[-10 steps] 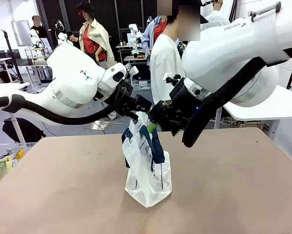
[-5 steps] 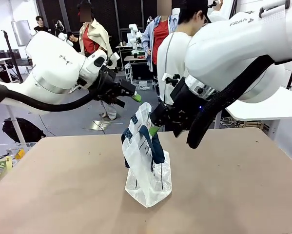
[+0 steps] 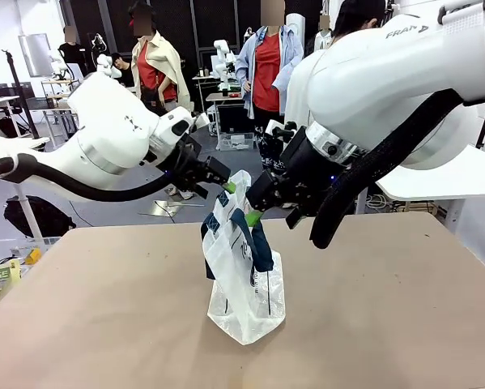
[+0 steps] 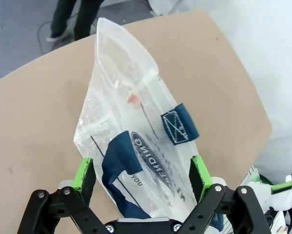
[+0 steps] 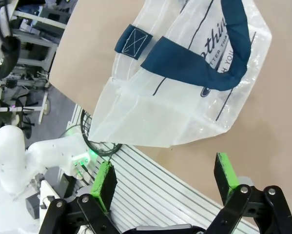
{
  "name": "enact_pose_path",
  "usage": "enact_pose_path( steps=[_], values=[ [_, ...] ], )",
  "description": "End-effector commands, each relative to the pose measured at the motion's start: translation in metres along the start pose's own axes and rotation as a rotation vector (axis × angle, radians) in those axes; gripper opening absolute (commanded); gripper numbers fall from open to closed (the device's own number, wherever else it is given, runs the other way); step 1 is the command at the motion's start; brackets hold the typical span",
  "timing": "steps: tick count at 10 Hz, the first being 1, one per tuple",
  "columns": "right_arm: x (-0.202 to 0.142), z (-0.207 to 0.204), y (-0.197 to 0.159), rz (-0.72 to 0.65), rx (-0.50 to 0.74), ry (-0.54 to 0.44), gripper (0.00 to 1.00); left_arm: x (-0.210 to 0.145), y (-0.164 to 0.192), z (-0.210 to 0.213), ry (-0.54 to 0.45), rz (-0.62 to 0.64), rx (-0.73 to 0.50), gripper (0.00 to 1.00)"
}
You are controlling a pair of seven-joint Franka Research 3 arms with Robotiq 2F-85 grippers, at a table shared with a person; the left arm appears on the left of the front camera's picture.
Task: Transfer purchased items from the store into the shopping bag.
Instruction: Open the Reusable shopping bag in the center of the table.
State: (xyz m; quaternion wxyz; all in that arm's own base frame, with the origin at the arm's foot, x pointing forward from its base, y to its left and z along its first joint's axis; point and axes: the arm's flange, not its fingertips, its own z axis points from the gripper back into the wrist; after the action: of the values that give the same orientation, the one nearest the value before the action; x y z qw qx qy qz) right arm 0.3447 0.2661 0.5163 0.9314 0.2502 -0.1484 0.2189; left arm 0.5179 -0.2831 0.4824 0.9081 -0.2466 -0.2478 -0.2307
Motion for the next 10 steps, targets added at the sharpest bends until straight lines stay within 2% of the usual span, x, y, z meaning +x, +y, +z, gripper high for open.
enact_pose_path(
  steps=[1, 3, 8, 10],
  values=[
    [-0.006, -0.006, 0.004, -0.004, 0.012, 0.014, 1.0, 0.008, 0.004, -0.007, 0.026, 0.031, 0.013, 1.0],
    [0.0, -0.027, 0.017, -0.024, -0.017, 0.033, 1.0, 0.003, 0.006, -0.012, 0.036, 0.049, -0.006, 1.0],
    [0.02, -0.065, 0.04, -0.17, -0.126, -0.022, 1.0, -0.005, 0.005, -0.013, 0.063, 0.045, -0.003, 1.0],
    [0.022, -0.067, 0.044, -0.177, -0.096, -0.02, 1.0, -0.008, 0.004, -0.013, 0.071, 0.042, -0.005, 1.0]
  ],
)
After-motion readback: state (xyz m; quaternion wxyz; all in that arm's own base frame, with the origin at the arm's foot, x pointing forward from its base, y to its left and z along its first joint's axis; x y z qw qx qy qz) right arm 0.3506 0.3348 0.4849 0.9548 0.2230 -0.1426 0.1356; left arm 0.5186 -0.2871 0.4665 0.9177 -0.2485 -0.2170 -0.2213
